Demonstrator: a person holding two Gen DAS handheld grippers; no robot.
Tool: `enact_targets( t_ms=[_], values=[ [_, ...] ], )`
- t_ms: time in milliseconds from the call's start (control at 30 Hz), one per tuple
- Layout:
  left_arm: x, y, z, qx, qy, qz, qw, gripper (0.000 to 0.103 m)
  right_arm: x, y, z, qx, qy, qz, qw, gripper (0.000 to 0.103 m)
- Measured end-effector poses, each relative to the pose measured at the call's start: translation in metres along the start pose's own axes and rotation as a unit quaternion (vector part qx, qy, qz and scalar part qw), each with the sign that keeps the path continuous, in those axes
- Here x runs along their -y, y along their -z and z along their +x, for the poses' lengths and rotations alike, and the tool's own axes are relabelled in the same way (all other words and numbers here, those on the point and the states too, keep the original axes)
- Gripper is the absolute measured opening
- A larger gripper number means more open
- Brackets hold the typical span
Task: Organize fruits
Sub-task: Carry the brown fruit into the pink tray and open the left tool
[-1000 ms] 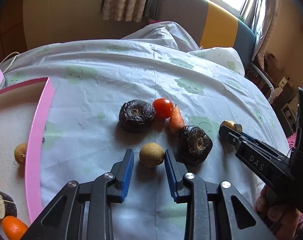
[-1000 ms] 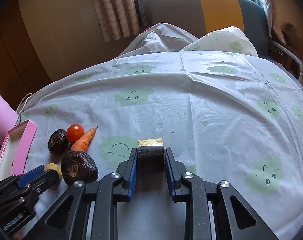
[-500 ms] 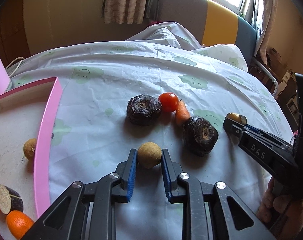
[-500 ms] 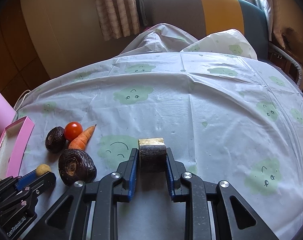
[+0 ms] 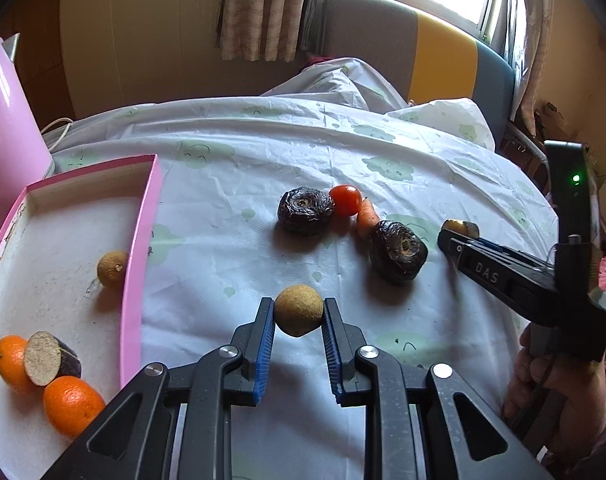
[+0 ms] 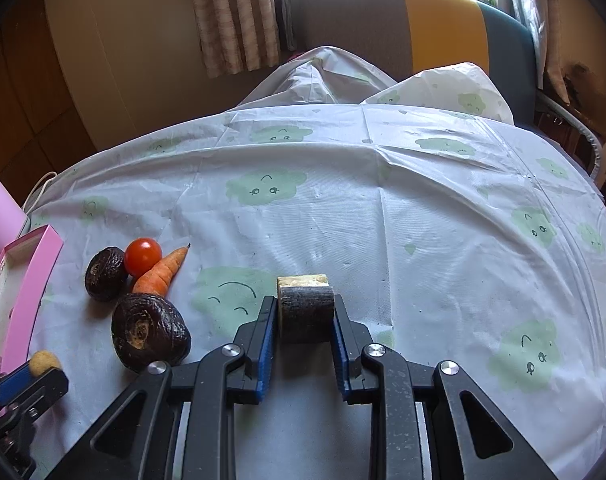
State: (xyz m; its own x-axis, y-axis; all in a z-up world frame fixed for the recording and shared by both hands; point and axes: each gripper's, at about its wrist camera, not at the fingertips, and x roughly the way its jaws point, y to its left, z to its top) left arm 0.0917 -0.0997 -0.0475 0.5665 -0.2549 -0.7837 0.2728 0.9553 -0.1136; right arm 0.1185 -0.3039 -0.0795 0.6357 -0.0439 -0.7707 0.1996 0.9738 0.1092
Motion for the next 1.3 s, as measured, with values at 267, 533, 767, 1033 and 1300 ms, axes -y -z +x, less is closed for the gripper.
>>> enact_targets(
  t_ms=[267,533,767,1033,1300],
  values=[
    [-0.010,-0.002,-0.033,0.031,0.001,-0.007,0.9995,0.023,-0.001,0.000,0.000,0.000,0.002,-0.002,1.000,0.026],
    [-0.052,0.000,-0.061,0.048,-0.012,-0.047,0.9977,0.023,-0.002,0.000,-0.001,0.001,0.005,-0.005,1.000,0.026],
    [-0.114,-0.003,-0.070,0.055,-0.051,-0.096,0.9926,0.023,-0.003,0.000,-0.001,0.000,0.012,-0.010,1.000,0.026],
    [-0.157,-0.004,-0.055,0.048,-0.099,-0.128,0.9856,0.024,-0.003,0.000,-0.001,0.000,0.012,-0.011,1.000,0.026],
    [-0.154,0.004,-0.055,0.040,-0.110,-0.128,0.9848,0.029,-0.004,0.000,-0.002,0.000,0.013,-0.012,1.000,0.025]
  ],
)
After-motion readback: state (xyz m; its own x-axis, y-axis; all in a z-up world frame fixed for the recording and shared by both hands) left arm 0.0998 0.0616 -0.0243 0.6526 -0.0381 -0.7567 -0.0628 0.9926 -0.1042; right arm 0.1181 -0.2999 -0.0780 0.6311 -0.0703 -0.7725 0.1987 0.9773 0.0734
